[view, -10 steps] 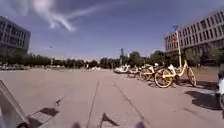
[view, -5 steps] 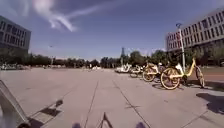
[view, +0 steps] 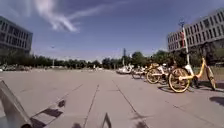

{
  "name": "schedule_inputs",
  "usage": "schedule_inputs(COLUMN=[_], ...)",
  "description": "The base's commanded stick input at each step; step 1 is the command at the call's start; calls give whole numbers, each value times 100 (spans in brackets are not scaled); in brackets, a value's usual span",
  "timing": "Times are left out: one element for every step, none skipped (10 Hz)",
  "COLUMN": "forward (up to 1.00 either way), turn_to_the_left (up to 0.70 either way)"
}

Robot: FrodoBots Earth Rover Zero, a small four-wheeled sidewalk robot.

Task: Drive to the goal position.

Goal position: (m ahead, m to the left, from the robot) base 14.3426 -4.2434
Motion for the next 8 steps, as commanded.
schedule_inputs(forward=[70, 70, 70, 70, 70, 70, 70, 70], turn_to_the_left=[-7, -7, -7, -7, -7, -7, -7, -7])
